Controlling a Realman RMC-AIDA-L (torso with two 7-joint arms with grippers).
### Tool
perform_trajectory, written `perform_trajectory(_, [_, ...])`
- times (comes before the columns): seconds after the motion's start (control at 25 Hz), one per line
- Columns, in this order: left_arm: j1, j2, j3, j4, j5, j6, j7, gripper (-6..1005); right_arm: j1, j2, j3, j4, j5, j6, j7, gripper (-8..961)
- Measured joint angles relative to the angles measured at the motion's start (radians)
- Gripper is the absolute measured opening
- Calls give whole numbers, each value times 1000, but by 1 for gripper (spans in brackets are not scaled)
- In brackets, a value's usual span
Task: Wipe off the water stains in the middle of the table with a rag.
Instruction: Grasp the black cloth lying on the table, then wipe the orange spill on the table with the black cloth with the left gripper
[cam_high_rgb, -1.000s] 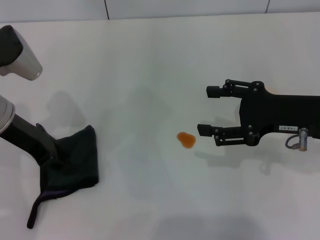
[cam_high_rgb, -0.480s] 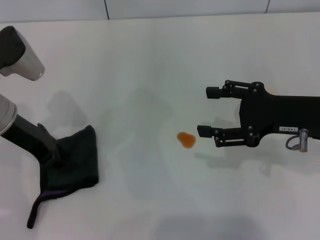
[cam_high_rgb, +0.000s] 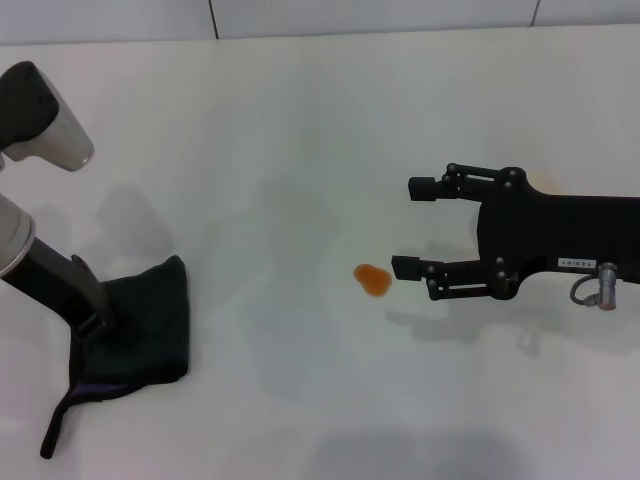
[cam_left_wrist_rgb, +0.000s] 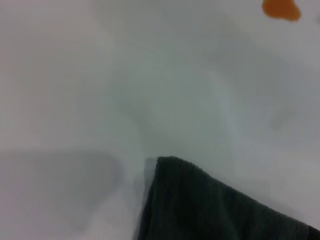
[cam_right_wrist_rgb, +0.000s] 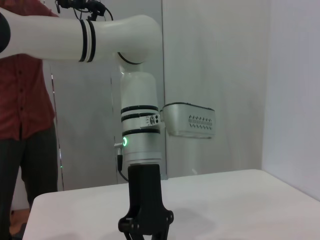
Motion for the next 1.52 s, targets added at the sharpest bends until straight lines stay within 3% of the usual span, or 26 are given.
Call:
perform_trajectory(0.68, [-19, -9, -2, -2, -5, -9, 2, 57, -4, 0, -5, 0, 7, 0, -9, 826])
perform_trajectory(1.08, [-94, -21, 11, -100, -83, -92, 8, 34, -3, 0, -5, 10, 18, 0, -19, 826])
perform_trajectory(1.52, [-162, -23, 146, -200, -266, -255, 13, 33, 4, 0, -2, 11, 18, 3, -24, 826])
